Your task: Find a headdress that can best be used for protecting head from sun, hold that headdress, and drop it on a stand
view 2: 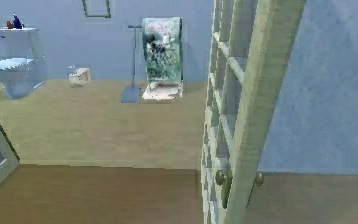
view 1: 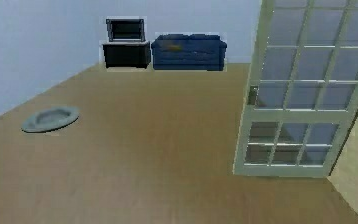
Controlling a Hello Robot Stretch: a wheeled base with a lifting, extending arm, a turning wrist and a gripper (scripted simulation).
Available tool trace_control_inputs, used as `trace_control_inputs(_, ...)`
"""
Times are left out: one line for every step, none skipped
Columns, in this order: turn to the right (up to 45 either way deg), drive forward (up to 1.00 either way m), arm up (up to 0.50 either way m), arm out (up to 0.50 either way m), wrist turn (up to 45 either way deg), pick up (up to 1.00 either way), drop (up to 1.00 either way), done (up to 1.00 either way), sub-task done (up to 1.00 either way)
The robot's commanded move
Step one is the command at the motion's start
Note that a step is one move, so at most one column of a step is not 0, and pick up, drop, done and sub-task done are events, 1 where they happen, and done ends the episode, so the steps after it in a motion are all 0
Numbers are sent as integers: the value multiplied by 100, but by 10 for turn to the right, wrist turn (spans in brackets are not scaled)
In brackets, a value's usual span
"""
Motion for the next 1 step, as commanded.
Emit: trace_control_inputs(450, 0, 0, 0, 0, 0, 0, 0, 0)
